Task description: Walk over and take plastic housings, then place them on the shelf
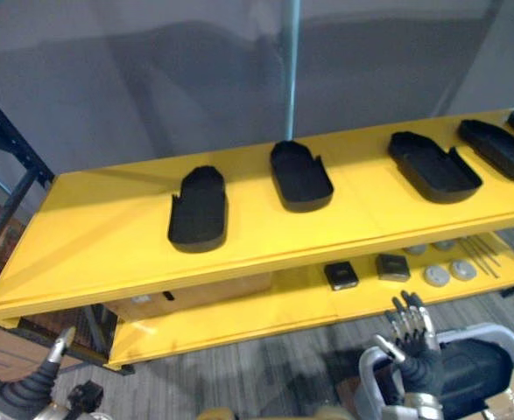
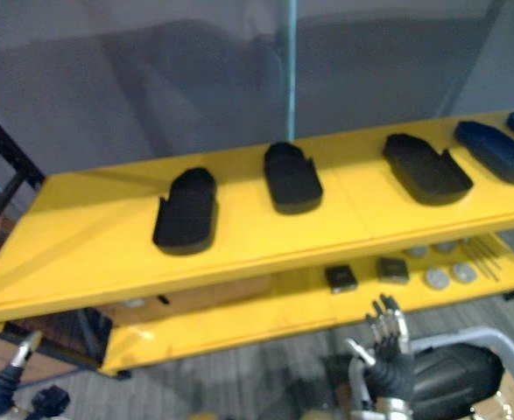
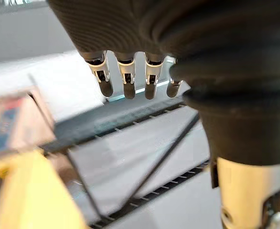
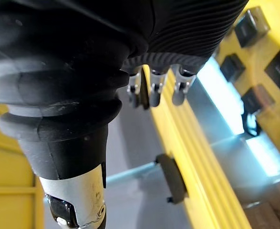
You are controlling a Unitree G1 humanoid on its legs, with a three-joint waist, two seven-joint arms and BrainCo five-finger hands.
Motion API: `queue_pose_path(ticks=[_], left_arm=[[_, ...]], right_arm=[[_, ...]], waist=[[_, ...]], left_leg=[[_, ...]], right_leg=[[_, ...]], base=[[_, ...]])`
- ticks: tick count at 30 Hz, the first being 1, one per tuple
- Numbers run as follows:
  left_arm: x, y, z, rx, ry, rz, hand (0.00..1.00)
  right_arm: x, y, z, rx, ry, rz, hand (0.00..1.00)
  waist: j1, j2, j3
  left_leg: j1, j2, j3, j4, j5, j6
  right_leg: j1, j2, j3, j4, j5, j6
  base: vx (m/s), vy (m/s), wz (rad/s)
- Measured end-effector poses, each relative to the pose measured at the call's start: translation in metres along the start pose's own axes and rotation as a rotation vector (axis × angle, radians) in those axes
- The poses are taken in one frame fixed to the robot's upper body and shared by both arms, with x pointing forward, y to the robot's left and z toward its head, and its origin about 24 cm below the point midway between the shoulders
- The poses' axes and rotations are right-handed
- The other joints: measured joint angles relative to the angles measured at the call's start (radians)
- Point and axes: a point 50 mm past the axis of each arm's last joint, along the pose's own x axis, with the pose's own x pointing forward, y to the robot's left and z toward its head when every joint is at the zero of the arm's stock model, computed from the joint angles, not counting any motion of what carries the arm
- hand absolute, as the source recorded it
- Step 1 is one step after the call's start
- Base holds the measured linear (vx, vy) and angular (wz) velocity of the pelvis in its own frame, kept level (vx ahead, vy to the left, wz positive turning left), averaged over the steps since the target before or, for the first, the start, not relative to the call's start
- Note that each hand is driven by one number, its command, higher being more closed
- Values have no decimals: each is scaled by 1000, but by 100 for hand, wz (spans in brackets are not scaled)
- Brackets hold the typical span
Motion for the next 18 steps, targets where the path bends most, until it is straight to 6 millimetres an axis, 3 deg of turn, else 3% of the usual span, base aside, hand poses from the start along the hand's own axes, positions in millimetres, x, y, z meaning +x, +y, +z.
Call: queue_pose_path(ticks=[3, 7, 11, 13, 18], left_arm=[[22, -36, 10, -176, -4, -99, 0], [53, -71, 14, -245, 7, -206, 0], [81, -92, 12, -239, 46, -261, 0], [95, -101, 4, -222, 102, -297, 0], [98, -108, -19, -170, 228, -318, 0]], right_arm=[[8, 2, -5, -18, 4, 20, 0], [20, 2, -3, -56, -13, 62, 0], [26, -5, 1, -86, -27, 55, 0], [30, -7, 3, -106, -22, 81, 0], [34, -8, 5, -123, -12, 119, 0]], waist=[[-7, 2, -1], [-32, 4, -1], [-41, 16, -3], [-62, 16, -3], [-90, 27, -8]], left_leg=[[19, 0, 7, -38, 20, -2], [44, 3, 25, -68, 32, -3], [66, 7, 53, -91, 41, 1], [72, 7, 53, -97, 48, 9], [91, 10, 52, -129, 69, 9]], right_leg=[[0, 2, 4, -9, 5, -2], [1, 7, 18, -16, 9, -4], [0, 16, 46, -28, 18, -7], [1, 20, 57, -32, 21, -9], [3, 28, 67, -42, 30, -15]], base=[[5, 4, -6], [-3, 0, -14], [7, 14, -23], [-5, -3, -14], [-15, -11, -9]])
